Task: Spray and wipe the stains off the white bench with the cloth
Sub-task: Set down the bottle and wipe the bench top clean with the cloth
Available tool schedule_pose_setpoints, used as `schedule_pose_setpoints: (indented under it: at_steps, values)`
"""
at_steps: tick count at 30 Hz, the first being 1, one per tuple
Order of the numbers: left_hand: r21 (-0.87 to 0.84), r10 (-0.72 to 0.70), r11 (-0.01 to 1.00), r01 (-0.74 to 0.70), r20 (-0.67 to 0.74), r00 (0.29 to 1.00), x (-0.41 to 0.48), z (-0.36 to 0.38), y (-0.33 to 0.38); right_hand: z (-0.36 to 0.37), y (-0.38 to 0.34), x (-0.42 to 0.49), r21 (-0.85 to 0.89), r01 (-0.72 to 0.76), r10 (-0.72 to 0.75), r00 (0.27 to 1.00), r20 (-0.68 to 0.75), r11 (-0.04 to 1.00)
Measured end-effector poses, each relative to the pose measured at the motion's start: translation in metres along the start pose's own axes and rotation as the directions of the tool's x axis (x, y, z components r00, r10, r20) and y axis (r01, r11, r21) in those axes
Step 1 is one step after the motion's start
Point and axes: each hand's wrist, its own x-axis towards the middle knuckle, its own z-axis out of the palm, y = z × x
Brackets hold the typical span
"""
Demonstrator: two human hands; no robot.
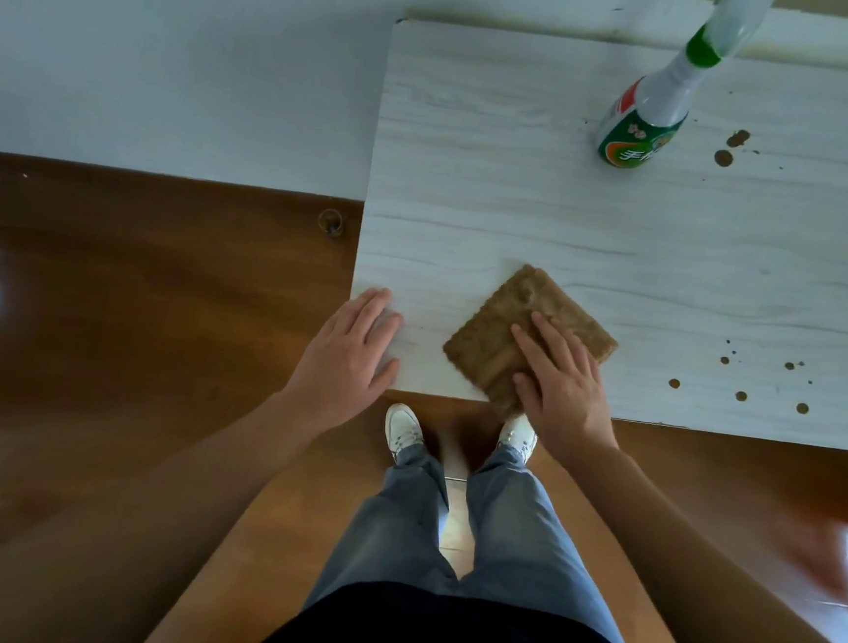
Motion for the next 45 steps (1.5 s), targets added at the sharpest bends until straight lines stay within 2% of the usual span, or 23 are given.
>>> schedule_pose_setpoints:
  at_steps: [4, 11, 15, 24, 29, 37, 40, 45]
  values:
    - [0.027, -0.045, 0.999, 0.044, 0.058, 0.997, 0.0, 0.0, 0.006, 0.009, -0.015, 0.038, 0.073, -0.043, 0.046, 0.999, -0.027, 0.996]
    - [0.038, -0.053, 0.998, 0.051, 0.061, 0.997, -0.001, -0.003, 0.01, 0.033, -0.078, 0.047, 0.085, 0.043, -0.044, 0.999, 0.012, 0.995]
    - [-0.015, -0.046, 0.999, 0.047, 0.037, 0.998, -0.001, -0.003, 0.01, 0.023, -0.051, 0.023, 0.073, 0.084, -0.085, 0.996, 0.014, 0.994]
    - [0.02, -0.12, 0.993, 0.12, 0.011, 0.993, 0.022, -0.003, 0.029, -0.022, 0.037, 0.025, 0.023, -0.202, 0.203, 0.979, -0.007, 0.979]
    - [-0.036, -0.148, 0.988, 0.148, -0.02, 0.989, 0.074, -0.01, 0.05, -0.037, 0.069, 0.061, 0.034, -0.269, 0.27, 0.961, -0.057, 0.963]
    - [-0.053, -0.212, 0.977, 0.207, -0.103, 0.972, 0.157, -0.001, 0.076, -0.045, 0.096, 0.107, 0.051, -0.283, 0.286, 0.955, -0.071, 0.958]
    - [-0.042, -0.276, 0.961, 0.273, -0.105, 0.955, 0.16, 0.01, 0.083, -0.054, 0.107, 0.129, 0.066, -0.294, 0.298, 0.953, -0.058, 0.954]
    - [-0.042, -0.306, 0.952, 0.303, -0.122, 0.944, 0.156, 0.018, 0.088, -0.068, 0.121, 0.137, 0.11, -0.22, 0.223, 0.975, -0.021, 0.969]
